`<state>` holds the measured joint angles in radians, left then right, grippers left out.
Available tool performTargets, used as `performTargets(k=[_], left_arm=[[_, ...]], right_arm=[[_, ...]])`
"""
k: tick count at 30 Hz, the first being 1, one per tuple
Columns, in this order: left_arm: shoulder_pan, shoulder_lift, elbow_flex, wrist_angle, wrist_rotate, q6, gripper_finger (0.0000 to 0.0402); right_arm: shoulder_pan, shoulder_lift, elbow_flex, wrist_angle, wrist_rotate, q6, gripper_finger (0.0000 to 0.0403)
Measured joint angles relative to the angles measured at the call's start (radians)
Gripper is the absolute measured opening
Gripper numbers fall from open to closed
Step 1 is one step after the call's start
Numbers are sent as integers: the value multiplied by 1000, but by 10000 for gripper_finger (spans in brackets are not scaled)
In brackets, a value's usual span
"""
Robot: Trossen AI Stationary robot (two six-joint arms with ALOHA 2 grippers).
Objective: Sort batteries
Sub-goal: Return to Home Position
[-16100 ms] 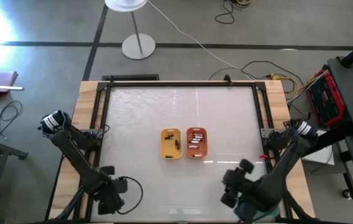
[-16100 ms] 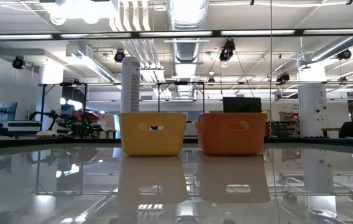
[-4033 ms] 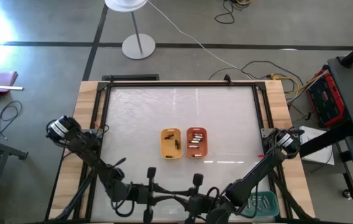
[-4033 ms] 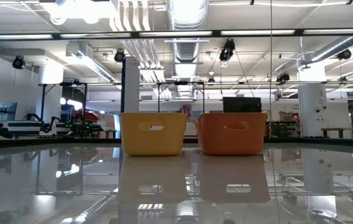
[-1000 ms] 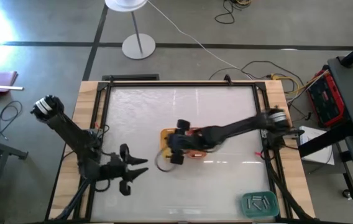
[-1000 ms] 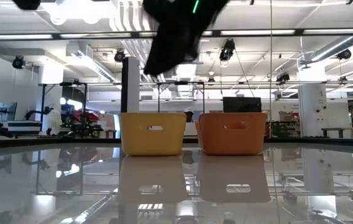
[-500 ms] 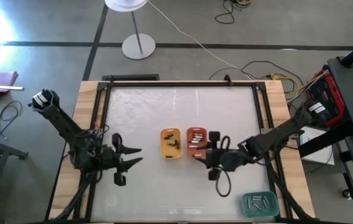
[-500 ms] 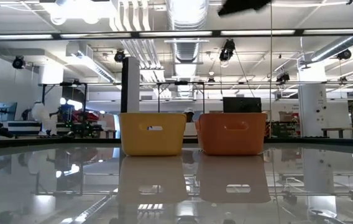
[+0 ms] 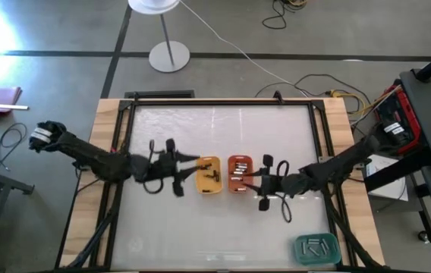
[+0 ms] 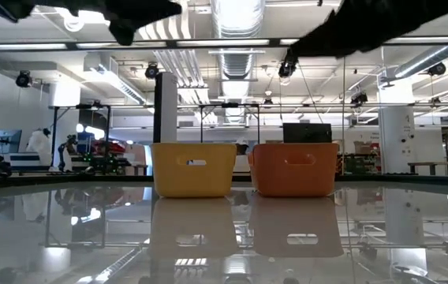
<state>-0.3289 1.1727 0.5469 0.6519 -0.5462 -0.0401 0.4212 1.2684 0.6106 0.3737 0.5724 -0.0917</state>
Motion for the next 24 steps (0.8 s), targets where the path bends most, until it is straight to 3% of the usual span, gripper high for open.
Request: performTargets(k=[3, 8, 13, 18, 21, 24], left_arm=[[64, -27, 1, -8, 36, 29, 127], [69, -141, 0, -101, 40, 104, 127], [68, -285, 1, -341, 40, 78, 127], [68, -385, -3, -580, 55, 24, 127], [81, -410, -31, -516, 89, 71, 127], [111, -404, -88, -256, 95, 192, 127]], right_arm=[[-12, -80, 0, -3, 0, -77, 111], [-11, -256, -6, -99, -1, -125, 92], [-13, -432, -62, -281, -1, -105, 68], [-16, -592, -148, -320, -46, -32, 41], [-69, -661, -191, -298, -198, -41, 24], [-189, -682, -200, -251, -300, -69, 11]])
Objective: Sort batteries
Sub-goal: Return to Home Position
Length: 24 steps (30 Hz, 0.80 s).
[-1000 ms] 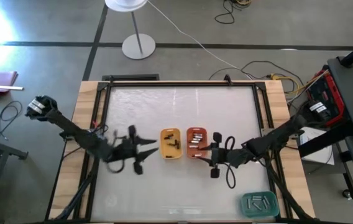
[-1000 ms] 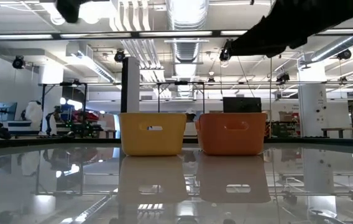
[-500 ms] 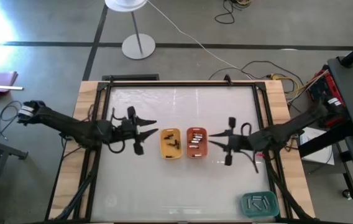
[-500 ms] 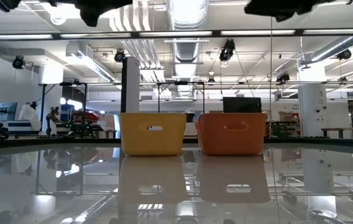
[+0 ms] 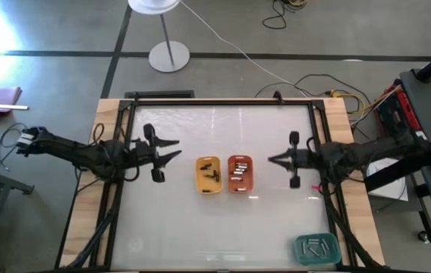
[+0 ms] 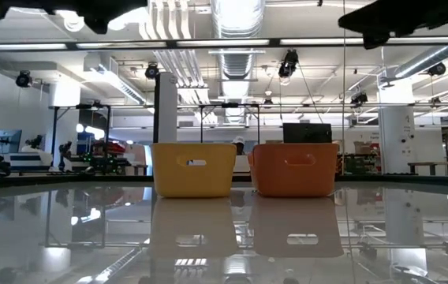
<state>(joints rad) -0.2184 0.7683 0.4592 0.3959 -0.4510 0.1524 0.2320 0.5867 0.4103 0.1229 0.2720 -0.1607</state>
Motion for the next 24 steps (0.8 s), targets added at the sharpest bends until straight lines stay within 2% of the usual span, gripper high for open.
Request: performTargets(k=[3, 7, 13, 19, 24], left_arm=[[32, 24, -57, 155, 23, 89, 127], [56, 33, -99, 133, 24, 57, 127], [65, 15, -141, 120, 33, -98, 127], [143, 21, -156, 102, 146, -134, 127], [175, 5, -156, -2, 88, -138, 127]], right_arm=[[-137, 10, 0, -3, -76, -44, 9], [-247, -10, -5, -56, -91, -68, 9], [-259, -173, -77, -58, -141, -129, 9], [-258, -377, -207, -31, -149, -79, 9], [-258, -530, -268, -73, -153, 43, 9]])
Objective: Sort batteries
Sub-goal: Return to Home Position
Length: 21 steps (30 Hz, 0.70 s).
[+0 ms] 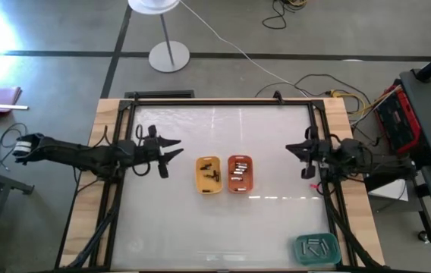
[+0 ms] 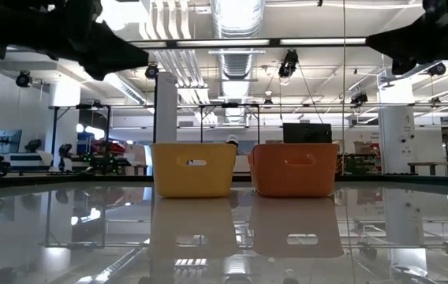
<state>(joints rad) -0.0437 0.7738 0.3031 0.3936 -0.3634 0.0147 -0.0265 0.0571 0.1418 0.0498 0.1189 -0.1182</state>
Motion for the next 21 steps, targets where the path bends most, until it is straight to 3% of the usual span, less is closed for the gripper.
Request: performTargets(k=[2, 9, 16, 21], left_arm=[[-1, -11, 0, -38, -26, -13, 127], [-3, -64, -54, -116, -36, -94, 127], [-3, -103, -170, 8, -35, -51, 127], [-3, -143, -205, 14, 60, -42, 127]], right_arm=[[0, -54, -16, -16, -20, 21, 9], [2, -29, -65, 49, -207, 97, 9], [2, -23, -130, 90, -188, 96, 9], [2, -15, -130, 76, -182, 120, 9]])
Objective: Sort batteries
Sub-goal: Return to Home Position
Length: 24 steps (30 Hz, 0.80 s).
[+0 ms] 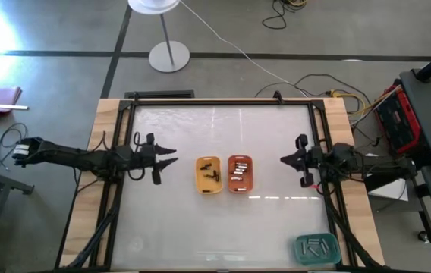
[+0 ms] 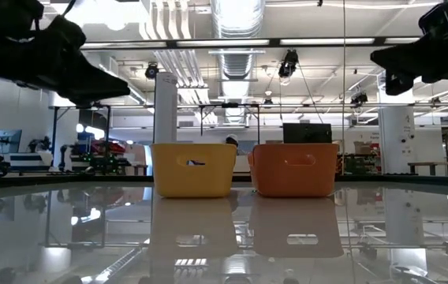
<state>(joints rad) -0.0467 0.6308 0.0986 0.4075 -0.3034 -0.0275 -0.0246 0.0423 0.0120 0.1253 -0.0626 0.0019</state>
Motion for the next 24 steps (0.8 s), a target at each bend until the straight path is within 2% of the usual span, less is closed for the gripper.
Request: performTargets(k=[7, 10, 16, 19, 24], left_arm=[[0, -58, -32, 2, 120, 21, 127], [0, -86, -77, 52, 142, 12, 127], [1, -122, -88, 8, 138, 5, 127], [1, -146, -88, -53, 138, 3, 127], [3, -256, -88, -145, 102, 10, 127]], right_arm=[[0, 1, 0, -78, 167, 32, 13], [0, 6, 0, -89, 168, 75, 13], [0, 9, 0, -90, 168, 106, 13], [0, 10, 0, -90, 168, 106, 13], [0, 13, 0, -90, 168, 104, 13]])
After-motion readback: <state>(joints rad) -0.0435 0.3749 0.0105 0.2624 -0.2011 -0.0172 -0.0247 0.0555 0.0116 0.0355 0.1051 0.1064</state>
